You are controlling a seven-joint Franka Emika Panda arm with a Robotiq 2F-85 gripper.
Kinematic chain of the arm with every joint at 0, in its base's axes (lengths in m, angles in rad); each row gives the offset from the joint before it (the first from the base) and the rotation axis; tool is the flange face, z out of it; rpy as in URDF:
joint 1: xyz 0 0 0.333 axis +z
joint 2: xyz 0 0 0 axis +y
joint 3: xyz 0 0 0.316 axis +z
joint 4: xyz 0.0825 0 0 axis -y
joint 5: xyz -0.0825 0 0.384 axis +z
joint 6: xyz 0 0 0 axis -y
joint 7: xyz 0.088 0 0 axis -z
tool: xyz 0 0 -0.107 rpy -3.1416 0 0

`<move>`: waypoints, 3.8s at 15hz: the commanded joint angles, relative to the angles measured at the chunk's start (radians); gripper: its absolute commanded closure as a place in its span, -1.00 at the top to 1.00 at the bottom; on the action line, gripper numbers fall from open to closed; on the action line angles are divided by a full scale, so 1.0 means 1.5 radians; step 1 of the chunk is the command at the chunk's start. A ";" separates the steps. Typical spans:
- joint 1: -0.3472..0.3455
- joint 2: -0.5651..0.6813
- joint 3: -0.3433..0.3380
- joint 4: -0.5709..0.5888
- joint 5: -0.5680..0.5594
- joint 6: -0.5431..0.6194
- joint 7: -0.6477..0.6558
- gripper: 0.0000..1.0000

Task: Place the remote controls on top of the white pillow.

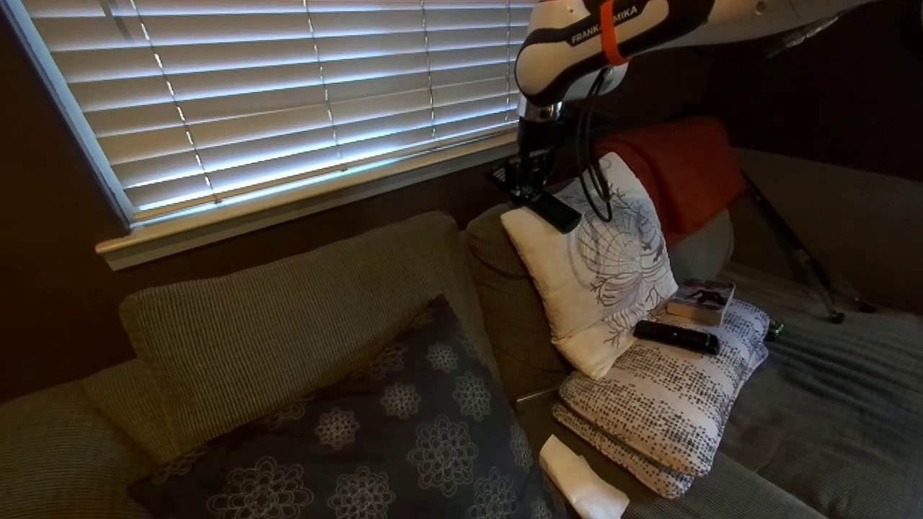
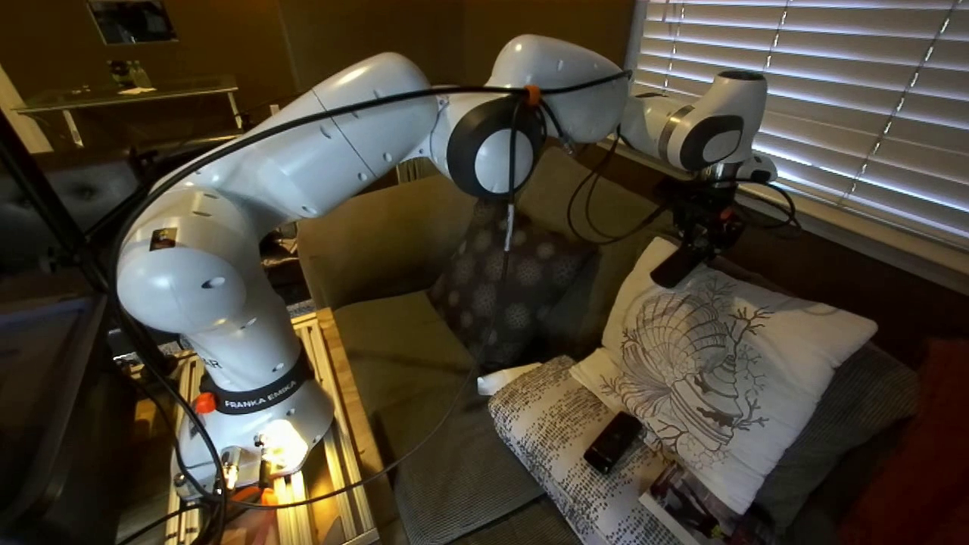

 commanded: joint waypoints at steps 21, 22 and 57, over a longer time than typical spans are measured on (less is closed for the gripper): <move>0.015 -0.041 -0.023 -0.034 0.000 0.009 -0.008 1.00; 0.012 -0.054 -0.020 -0.052 0.002 0.011 -0.011 1.00; -0.264 -0.593 0.160 -1.133 0.258 0.592 -0.428 1.00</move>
